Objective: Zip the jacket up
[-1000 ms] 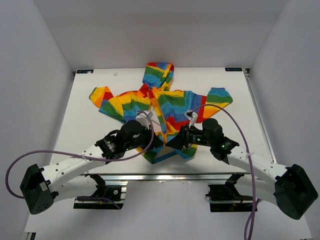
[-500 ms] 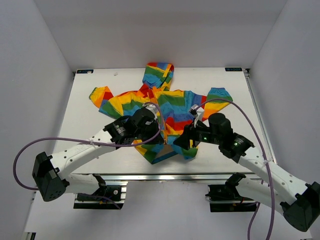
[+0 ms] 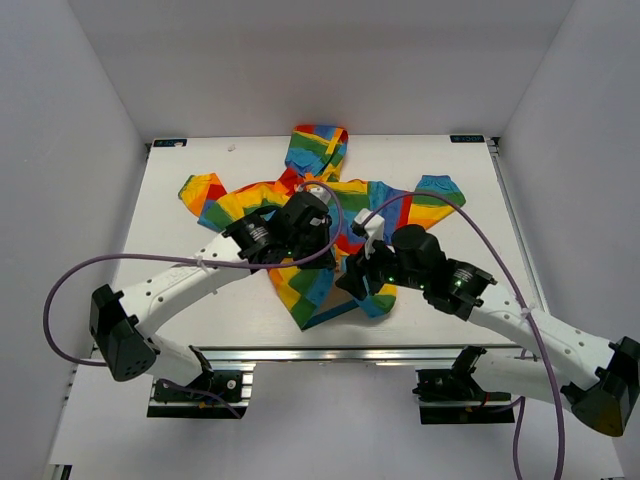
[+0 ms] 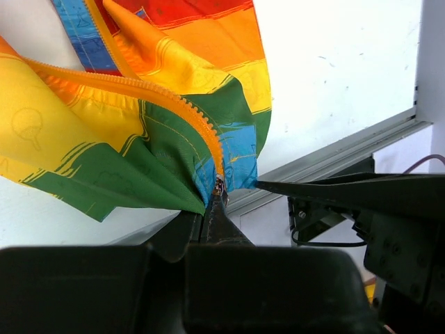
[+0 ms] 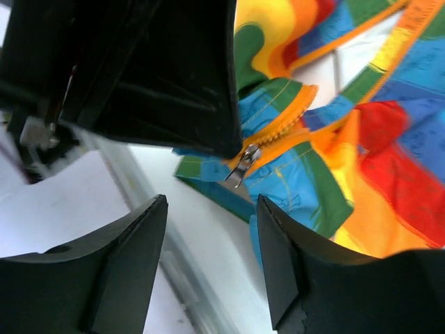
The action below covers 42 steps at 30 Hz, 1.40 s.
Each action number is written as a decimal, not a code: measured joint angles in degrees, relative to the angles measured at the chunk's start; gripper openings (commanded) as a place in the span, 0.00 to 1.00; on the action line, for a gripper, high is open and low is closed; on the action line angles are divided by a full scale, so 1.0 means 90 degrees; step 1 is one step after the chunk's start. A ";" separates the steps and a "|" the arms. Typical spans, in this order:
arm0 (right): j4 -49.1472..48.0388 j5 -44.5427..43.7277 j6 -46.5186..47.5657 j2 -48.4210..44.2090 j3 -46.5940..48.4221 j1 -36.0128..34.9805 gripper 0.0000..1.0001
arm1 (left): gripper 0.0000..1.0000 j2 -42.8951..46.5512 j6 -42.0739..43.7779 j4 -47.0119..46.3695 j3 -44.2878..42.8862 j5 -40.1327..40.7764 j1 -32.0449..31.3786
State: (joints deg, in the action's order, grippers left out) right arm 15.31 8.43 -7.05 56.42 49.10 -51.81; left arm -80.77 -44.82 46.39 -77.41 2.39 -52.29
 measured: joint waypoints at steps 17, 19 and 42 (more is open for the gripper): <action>-0.0078 -0.1926 0.0634 0.0554 0.0204 -0.1064 0.46 | 0.00 -0.0194 0.0002 0.0323 -0.0192 -0.0010 0.0005; -0.0109 -0.2006 0.0665 0.0641 0.0204 -0.1095 0.44 | 0.00 -0.0194 0.0002 0.0323 -0.0192 -0.0017 0.0007; -0.0695 -0.2562 0.0687 0.0498 -0.0019 -0.1122 0.06 | 0.00 -0.0189 0.0102 0.0204 -0.0136 -0.0172 0.0046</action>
State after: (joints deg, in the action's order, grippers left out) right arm 9.06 -14.63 -0.86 60.90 48.93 -61.91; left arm -82.48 -43.90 48.23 -78.63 0.84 -51.88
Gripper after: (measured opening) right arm 0.042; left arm 0.022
